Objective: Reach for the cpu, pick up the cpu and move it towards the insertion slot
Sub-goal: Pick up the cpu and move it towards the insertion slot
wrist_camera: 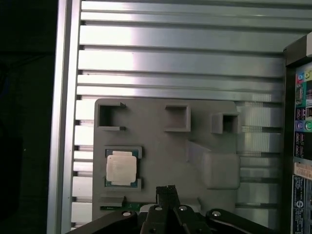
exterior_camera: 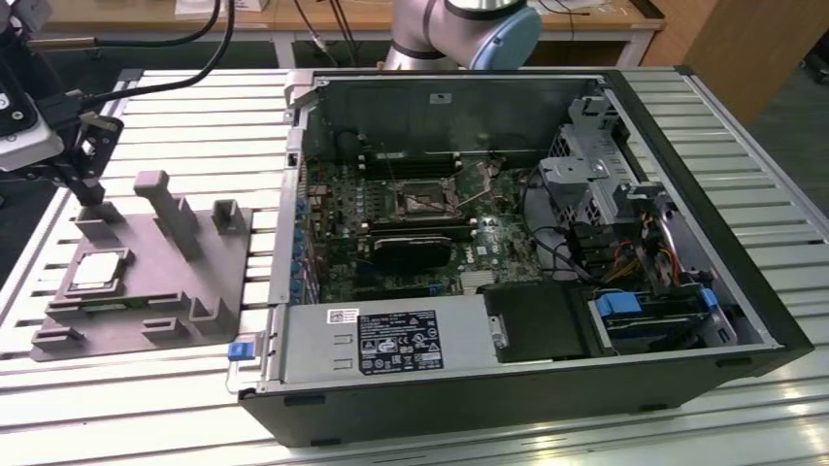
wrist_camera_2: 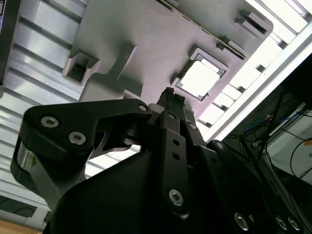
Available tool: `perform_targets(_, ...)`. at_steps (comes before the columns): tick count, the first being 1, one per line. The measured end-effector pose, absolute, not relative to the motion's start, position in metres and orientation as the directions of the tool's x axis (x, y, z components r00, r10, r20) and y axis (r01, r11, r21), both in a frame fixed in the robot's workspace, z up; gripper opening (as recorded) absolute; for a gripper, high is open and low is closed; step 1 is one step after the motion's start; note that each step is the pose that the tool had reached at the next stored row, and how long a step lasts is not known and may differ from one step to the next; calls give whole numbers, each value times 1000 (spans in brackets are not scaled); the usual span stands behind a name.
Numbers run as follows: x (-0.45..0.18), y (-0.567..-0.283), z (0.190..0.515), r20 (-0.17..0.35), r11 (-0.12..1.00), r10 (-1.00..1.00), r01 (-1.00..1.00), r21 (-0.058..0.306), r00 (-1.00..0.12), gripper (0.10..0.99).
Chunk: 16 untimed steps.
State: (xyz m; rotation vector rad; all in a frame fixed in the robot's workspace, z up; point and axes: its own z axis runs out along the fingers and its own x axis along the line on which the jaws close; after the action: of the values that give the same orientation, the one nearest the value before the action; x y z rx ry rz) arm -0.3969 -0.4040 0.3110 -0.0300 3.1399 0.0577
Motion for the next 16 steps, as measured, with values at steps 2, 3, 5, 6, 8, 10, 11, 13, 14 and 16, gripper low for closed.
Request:
perform_targets(2, -399, -404, 308, -3, 999, -19, -19, 37, -1000, 106)
perform_targets(3, -401, -404, 306, -5, 999, -19, -19, 37, -1000, 106)
perform_targets(5, -403, -404, 304, -8, 999, -19, -19, 37, -1000, 106)
perform_targets(6, -405, -404, 302, -10, 999, -19, -19, 37, -1000, 106)
perform_targets(8, -407, -404, 299, -14, 999, -19, -20, 36, -1000, 106)
perform_targets(10, -409, -404, 297, -17, 999, -19, -20, 36, -1000, 106)
perform_targets(11, -410, -404, 296, -18, 999, -19, -20, 36, -1000, 106)
perform_targets(13, -412, -404, 295, -21, 999, -19, -20, 36, -1000, 106)
perform_targets(14, -414, -404, 294, -22, 999, -19, -20, 36, -1000, 106)
perform_targets(16, -416, -404, 292, -25, 999, -19, -20, 36, -999, 106)
